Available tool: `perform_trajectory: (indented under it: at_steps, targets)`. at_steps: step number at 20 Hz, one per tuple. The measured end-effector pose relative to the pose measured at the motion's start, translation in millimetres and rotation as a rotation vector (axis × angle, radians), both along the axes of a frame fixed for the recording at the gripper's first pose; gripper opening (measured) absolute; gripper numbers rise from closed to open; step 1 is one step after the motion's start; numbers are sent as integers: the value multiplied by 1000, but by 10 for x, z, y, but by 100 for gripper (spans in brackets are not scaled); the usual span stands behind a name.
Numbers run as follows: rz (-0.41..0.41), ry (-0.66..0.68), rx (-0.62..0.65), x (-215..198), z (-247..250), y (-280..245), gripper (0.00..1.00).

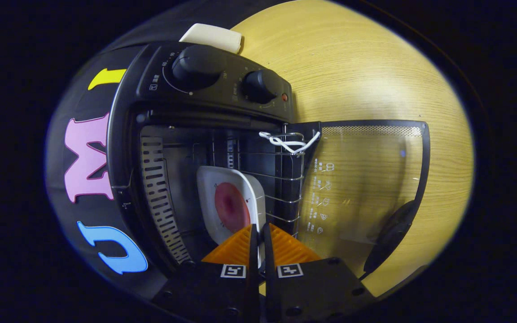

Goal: Open the toaster oven, put the food inside, and close the toaster oven door.

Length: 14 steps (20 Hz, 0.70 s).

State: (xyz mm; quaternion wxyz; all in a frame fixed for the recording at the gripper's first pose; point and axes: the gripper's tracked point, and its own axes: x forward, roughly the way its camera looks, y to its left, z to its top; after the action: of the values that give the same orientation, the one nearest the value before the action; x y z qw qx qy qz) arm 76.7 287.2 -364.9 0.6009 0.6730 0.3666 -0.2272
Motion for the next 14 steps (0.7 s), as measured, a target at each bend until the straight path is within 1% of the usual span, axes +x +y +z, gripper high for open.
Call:
perform_trajectory:
  at_steps: [2,3,4,7,8,9,14]
  targets:
    - [25,-9,18,-42,46,45,17]
    - [47,-22,32,-59,97,89,27]
    - [91,-17,36,-138,120,129,35]
    - [178,-49,15,-300,232,141,84]
    - [209,-52,-5,-371,257,132,93]
    - [238,-59,-26,-420,283,119,97]
    - [443,-162,-119,-652,602,128,99]
